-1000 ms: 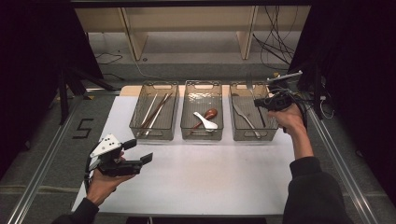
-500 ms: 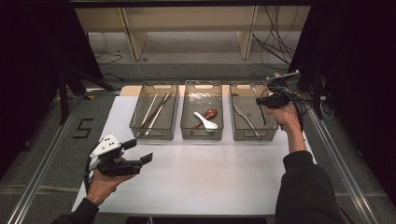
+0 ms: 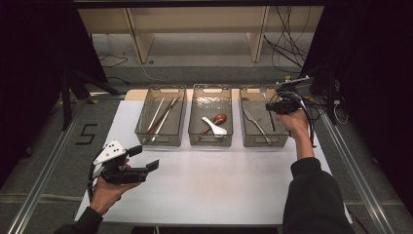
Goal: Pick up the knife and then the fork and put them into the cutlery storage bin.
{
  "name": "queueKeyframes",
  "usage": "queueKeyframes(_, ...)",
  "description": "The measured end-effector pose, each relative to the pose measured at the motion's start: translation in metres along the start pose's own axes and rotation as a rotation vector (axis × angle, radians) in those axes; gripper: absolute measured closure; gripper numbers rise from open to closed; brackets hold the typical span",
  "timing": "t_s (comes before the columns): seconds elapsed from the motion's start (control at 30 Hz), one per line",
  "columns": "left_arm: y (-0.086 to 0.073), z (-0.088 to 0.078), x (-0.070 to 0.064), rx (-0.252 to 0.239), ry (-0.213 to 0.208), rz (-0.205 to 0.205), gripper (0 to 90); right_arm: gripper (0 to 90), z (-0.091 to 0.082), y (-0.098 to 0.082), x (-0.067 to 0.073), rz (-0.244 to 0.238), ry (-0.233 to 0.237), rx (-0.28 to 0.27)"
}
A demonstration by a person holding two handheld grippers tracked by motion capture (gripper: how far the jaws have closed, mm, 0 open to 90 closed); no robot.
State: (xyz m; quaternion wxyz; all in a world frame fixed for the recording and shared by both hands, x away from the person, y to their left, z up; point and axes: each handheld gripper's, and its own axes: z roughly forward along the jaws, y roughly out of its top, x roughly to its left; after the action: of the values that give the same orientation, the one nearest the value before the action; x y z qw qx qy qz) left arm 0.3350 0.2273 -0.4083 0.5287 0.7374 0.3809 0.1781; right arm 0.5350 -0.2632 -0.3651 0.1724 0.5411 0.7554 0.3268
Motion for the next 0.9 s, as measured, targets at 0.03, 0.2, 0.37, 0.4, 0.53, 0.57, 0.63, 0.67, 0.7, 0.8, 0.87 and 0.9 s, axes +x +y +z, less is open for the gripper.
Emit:
queueKeyframes(0.03, 0.0, 0.0, 0.0, 0.001, 0.0, 0.0, 15.8, 84.6, 0.001, 0.0, 0.0, 0.0, 0.002, 0.002)
queueKeyframes(0.2, 0.0, 0.0, 0.0, 0.0, 0.0, 0.0, 15.8, 84.5, 0.005, 0.0, 0.005, 0.007, 0.002, 0.001)
queueKeyframes(0.37, 0.0, 0.0, 0.0, 0.001, 0.0, 0.0, 15.8, 84.4, 0.012, -0.004, 0.008, 0.015, 0.009, 0.016)
queueKeyframes(0.4, 0.0, 0.0, 0.0, 0.001, 0.0, 0.0, 15.8, 84.4, 0.014, -0.005, 0.009, 0.017, 0.009, 0.019)
queueKeyframes(0.53, 0.0, 0.0, 0.0, 0.002, 0.0, -0.001, 15.8, 83.5, 0.019, -0.008, 0.01, 0.033, 0.009, 0.032)
queueKeyframes(0.57, 0.0, 0.0, 0.0, 0.003, 0.0, 0.001, 15.8, 82.9, 0.02, -0.008, 0.009, 0.035, 0.013, 0.035)
queueKeyframes(0.63, 0.0, 0.0, 0.0, 0.005, 0.0, 0.0, 15.8, 76.7, 0.022, -0.009, 0.01, 0.046, 0.03, 0.047)
queueKeyframes(0.67, 0.0, 0.0, 0.0, 0.005, 0.0, 0.0, 15.8, 75.9, 0.023, -0.009, 0.011, 0.038, 0.039, 0.054)
queueKeyframes(0.7, 0.0, 0.0, 0.0, 0.003, 0.0, 0.0, 15.8, 74.8, 0.023, -0.009, 0.013, 0.033, 0.044, 0.057)
queueKeyframes(0.8, 0.0, 0.0, -0.001, 0.003, 0.0, 0.0, 15.8, 68.8, 0.023, -0.008, 0.017, 0.022, 0.058, 0.057)
queueKeyframes(0.87, 0.0, 0.0, 0.0, 0.003, 0.001, -0.001, 15.8, 66.5, 0.022, -0.008, 0.018, 0.015, 0.06, 0.063)
queueKeyframes(0.9, 0.0, 0.0, 0.0, 0.002, 0.0, -0.001, 15.8, 64.1, 0.022, -0.008, 0.019, 0.013, 0.064, 0.059)
